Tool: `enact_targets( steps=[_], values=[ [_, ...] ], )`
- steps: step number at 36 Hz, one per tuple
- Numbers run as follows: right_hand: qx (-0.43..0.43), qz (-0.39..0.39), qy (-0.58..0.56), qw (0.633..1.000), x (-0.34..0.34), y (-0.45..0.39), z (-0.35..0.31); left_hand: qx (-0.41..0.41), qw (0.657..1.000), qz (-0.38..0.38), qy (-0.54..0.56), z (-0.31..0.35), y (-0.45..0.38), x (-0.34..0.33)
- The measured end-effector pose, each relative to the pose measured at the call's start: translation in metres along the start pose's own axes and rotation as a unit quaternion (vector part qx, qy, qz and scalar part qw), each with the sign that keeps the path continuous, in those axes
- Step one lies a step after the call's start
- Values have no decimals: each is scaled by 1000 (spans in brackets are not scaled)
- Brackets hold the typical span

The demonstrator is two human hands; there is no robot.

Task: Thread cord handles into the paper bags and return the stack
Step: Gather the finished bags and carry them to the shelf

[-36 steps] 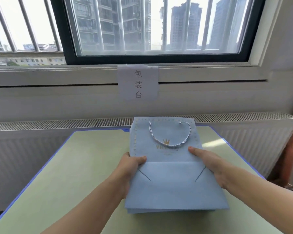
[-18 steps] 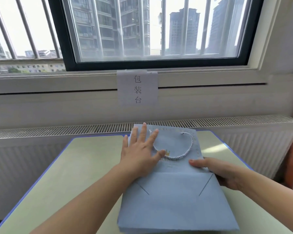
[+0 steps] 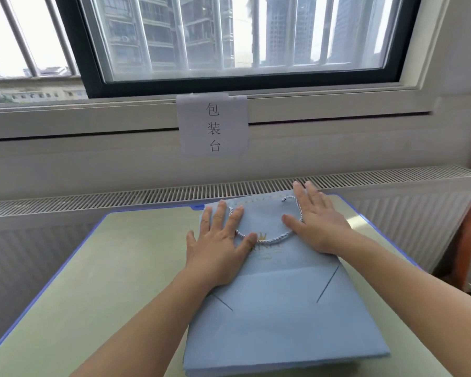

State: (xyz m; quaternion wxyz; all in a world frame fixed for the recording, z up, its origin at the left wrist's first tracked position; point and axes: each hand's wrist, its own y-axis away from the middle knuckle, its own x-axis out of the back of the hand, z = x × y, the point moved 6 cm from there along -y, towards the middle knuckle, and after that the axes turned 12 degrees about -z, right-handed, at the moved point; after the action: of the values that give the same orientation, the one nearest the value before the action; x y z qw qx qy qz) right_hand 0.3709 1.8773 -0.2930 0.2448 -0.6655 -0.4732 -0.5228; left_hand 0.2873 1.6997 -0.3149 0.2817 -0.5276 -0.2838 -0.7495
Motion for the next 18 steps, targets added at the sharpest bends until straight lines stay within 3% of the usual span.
enact_targets(
  steps=[10, 12, 15, 18],
  values=[
    [-2, -16, -50, 999, -15, -3, 6, 4, 1000, 1, -19, 4, 0, -1],
    [-12, -33, -158, 987, -9, -3, 9, 4, 1000, -2, -13, 5, 2, 3],
    [-84, -85, -363, 924, -13, 2, 22, 5, 1000, -1, -11, 7, 5, 10],
    [-111, -96, -377, 915, -24, 5, 29, 10, 1000, 4, -18, 11, 7, 12]
  ],
)
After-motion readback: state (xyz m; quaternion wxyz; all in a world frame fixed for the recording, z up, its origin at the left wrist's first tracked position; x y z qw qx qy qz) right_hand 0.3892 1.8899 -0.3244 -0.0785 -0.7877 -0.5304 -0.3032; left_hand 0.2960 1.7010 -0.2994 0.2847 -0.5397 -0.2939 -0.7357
